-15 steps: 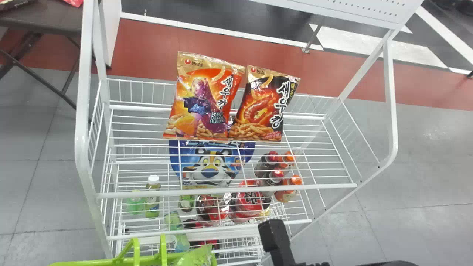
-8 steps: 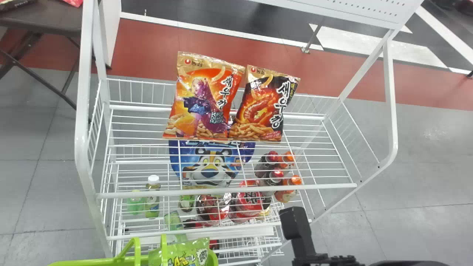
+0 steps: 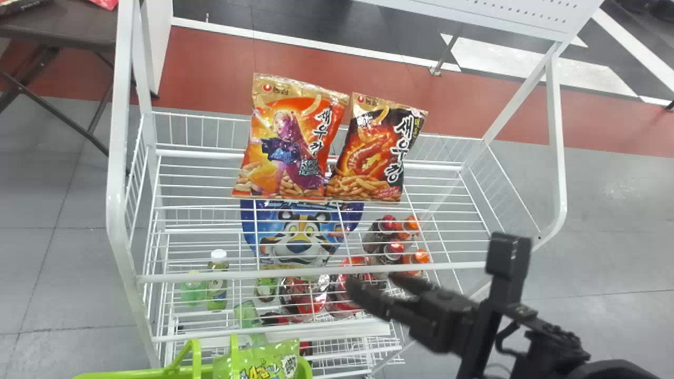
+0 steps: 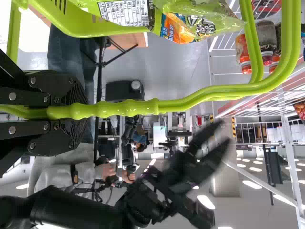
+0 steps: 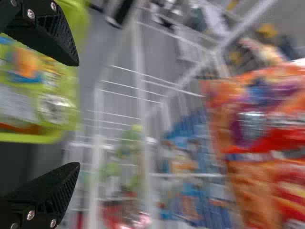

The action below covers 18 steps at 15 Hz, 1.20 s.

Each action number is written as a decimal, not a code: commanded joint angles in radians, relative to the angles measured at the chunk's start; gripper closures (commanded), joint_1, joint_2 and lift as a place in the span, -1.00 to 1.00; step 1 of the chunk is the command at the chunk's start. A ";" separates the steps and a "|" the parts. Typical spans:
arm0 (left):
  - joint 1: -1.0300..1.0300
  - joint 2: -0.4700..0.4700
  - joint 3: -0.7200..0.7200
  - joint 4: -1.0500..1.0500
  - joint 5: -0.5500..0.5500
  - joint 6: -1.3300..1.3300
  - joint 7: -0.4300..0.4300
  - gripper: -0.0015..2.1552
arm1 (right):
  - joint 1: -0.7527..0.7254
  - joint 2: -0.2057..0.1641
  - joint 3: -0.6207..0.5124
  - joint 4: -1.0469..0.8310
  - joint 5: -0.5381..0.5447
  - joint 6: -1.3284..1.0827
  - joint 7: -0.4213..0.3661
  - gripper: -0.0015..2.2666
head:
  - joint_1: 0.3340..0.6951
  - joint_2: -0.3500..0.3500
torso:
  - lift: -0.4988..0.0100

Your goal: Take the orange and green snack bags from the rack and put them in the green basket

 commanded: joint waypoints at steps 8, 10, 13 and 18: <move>0.015 -0.015 0.009 0.020 0.002 0.001 0.001 0.96 | 0.132 0.079 0.198 0.047 0.307 -0.764 -0.043 -0.95 | 1.00 -1.00 | 0.96; 0.015 -0.015 0.013 0.026 0.003 -0.006 -0.006 0.96 | 0.146 0.090 0.197 0.069 0.316 -0.807 -0.046 -0.95 | 1.00 -1.00 | 0.96; 0.014 -0.015 0.019 0.039 0.009 -0.021 -0.008 0.96 | 0.183 0.088 0.208 0.092 0.374 -0.951 -0.046 -0.95 | 1.00 -1.00 | 0.96; 0.009 -0.015 0.019 0.046 0.014 -0.021 -0.005 0.96 | 0.201 0.094 0.209 0.086 0.370 -0.970 -0.063 -0.93 | 1.00 -1.00 | 0.96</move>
